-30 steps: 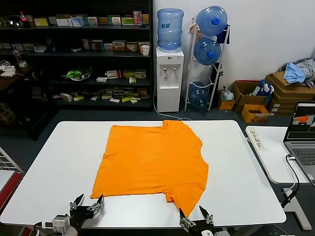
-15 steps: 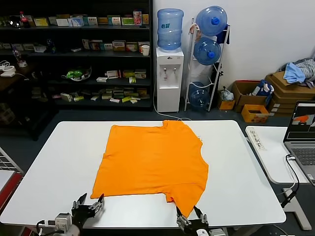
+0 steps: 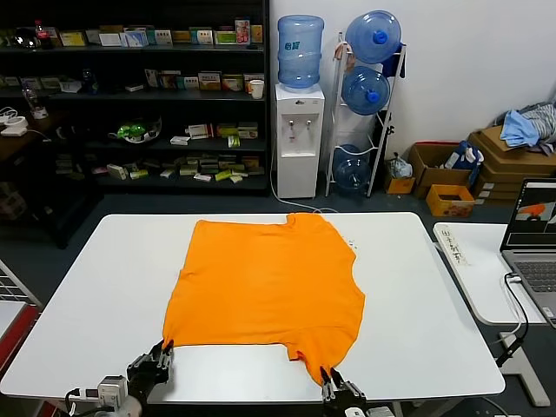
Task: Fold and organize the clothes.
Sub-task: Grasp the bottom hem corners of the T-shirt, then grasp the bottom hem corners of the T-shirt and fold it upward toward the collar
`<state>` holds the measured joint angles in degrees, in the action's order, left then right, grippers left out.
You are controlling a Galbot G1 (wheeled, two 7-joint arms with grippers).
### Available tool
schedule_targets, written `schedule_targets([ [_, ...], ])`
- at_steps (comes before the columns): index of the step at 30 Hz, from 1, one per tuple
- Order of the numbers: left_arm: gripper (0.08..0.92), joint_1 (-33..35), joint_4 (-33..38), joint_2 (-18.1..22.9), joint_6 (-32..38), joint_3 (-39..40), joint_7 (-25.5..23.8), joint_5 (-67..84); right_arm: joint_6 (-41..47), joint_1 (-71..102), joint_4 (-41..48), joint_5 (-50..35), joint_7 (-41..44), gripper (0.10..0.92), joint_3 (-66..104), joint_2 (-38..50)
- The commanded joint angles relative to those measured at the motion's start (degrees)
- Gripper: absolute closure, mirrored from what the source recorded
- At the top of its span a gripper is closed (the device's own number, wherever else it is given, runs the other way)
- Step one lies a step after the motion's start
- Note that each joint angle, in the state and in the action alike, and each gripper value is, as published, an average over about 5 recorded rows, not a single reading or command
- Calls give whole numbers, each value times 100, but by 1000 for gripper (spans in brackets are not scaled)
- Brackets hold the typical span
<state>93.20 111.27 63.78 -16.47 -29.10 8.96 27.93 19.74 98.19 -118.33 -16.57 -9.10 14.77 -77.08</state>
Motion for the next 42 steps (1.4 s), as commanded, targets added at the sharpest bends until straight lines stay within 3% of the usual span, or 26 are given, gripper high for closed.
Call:
schedule_targets([
  [1,851,52,152,-10,-4,-10,46,120,-106,114,-136,56,21,893,4,57],
  [5,902,151,374,-72,-24,-33,141,346,-185,348,-354,32,39,901,37,273],
  [19,902,1116,1450,-939,-207,-218,609,1516,-801,1729,-1458,-1075,-88,901,715,2051],
  [25,902,1206,1731,-1140,-365,-222,839,1866,-991,1623,-1586,-1289,-231,901,664,2305],
  [36,902,-862,642,-1259,90,276,742,2075,-867,-1271,-566,-1977,-606,901,185,1820],
  [42,902,-1505,132,-1392,270,532,546,2259,-747,-2158,-57,-2372,-721,901,-70,1871],
])
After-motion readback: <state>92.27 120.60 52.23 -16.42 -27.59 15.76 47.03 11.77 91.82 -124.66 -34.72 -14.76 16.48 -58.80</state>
